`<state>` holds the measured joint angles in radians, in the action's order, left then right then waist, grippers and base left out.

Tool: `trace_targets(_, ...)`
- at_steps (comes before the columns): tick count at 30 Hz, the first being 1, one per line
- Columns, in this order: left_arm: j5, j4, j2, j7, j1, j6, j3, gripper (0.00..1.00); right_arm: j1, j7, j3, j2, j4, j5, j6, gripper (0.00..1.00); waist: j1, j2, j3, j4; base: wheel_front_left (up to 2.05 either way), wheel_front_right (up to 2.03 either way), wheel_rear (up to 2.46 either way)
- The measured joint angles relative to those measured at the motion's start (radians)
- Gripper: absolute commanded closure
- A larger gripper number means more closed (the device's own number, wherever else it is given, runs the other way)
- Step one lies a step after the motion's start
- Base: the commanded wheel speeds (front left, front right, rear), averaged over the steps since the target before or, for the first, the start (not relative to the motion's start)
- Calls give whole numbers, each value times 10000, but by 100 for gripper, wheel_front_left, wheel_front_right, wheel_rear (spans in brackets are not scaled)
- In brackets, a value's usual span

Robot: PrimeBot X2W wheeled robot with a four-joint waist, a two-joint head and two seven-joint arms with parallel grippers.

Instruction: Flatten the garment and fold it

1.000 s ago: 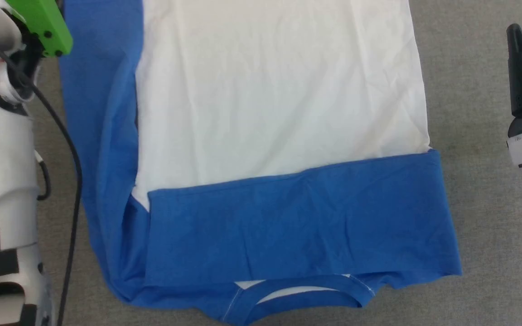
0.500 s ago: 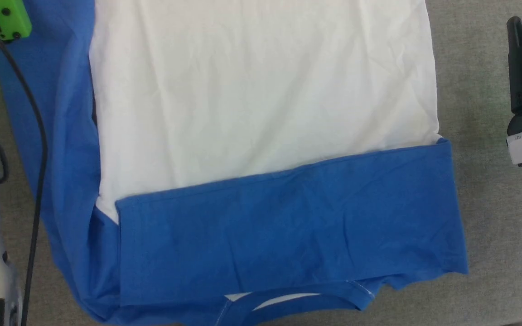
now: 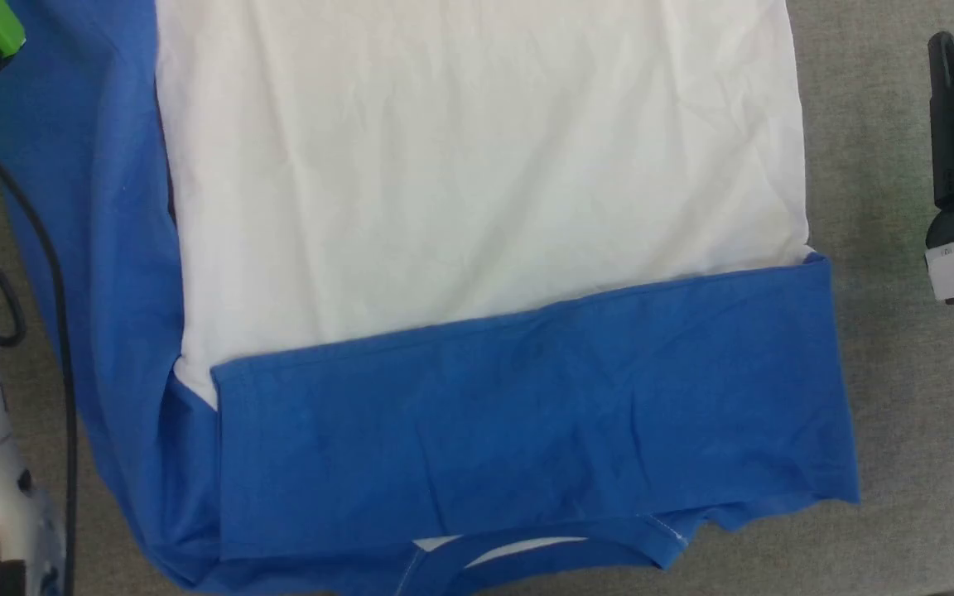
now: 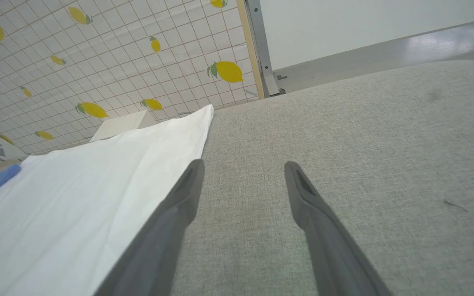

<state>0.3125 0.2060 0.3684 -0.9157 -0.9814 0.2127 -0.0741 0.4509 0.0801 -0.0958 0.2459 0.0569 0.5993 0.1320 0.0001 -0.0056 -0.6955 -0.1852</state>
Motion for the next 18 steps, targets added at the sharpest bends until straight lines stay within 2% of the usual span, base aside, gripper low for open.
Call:
trace_targets(4,560,-61,-318,838,387,267,-763,100,-3,-10,19,-4,-171,-15,0,0,0,0,233,94,0,0,0)
trace_targets(9,1200,-132,-558,1939,763,293,-1605,100,-37,10,-44,17,-330,-111,0,0,0,0,693,312,0,0,0)
trace_targets(18,1720,316,-370,2851,1748,278,-2907,100,-474,274,-65,-105,-504,-278,0,0,-1,0,1852,845,0,0,0)
